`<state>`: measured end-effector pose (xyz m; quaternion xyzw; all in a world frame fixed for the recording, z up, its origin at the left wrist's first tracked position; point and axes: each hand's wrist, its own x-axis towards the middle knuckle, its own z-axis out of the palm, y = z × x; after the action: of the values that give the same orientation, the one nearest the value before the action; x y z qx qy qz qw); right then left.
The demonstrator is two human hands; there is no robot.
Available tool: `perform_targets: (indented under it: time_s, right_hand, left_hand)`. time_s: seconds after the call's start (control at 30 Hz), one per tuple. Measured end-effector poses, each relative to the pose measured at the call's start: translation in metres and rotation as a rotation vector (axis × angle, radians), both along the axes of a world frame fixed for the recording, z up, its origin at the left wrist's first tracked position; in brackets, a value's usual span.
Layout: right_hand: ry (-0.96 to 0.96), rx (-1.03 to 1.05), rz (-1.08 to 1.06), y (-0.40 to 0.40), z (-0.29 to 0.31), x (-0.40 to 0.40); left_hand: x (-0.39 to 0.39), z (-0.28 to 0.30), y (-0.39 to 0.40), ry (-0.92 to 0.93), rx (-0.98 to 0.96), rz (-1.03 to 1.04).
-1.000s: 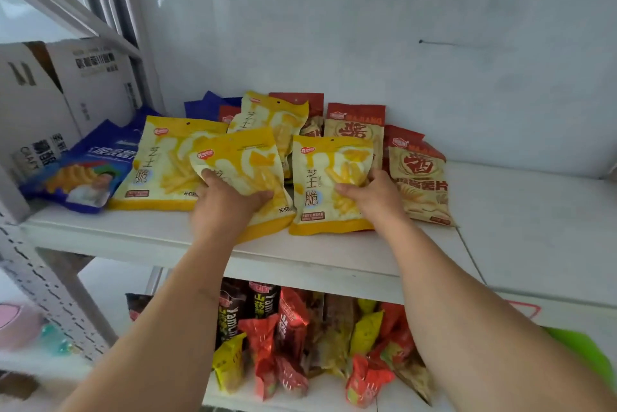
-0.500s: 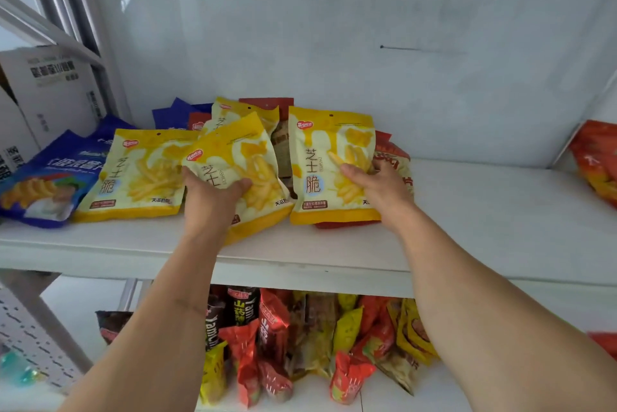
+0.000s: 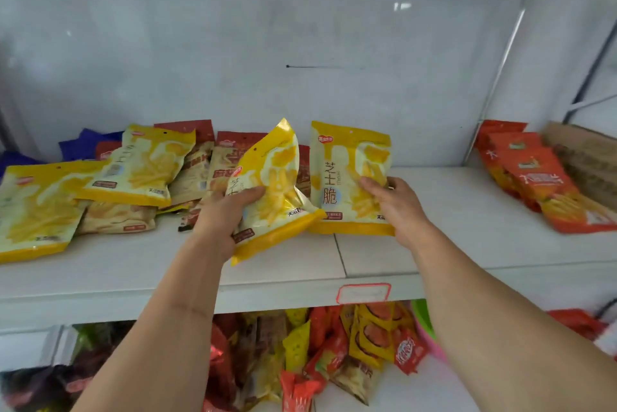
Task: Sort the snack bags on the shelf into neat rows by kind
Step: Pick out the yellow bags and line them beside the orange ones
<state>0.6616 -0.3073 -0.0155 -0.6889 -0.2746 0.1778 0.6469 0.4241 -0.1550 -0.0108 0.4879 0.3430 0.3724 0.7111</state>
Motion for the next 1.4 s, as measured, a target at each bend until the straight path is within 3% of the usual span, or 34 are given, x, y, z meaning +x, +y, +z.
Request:
perform_targets:
  time_s: [0.33,0.53,1.13,1.4]
  right_hand:
    - [0.022,-0.037,-0.063,-0.085,-0.010,0.119]
    - [0.036,-0.051,-0.127,-0.107,-0.019,0.171]
    - [0.029,-0.117,-0.107,-0.083,-0.022,0.307]
    - [-0.029,-0.199,-0.128,-0.062,-0.009,0.352]
  left_hand:
    - [0.130,-0.006,-0.086,0.029,0.048,-0.232]
    - [0.197,-0.007,-0.107,0.021,0.026,-0.243]
    - [0.349,-0.015,-0.087,0.163,0.112,-0.328]
    - [0.402,-0.022,-0.109,0.255,0.143,-0.196]
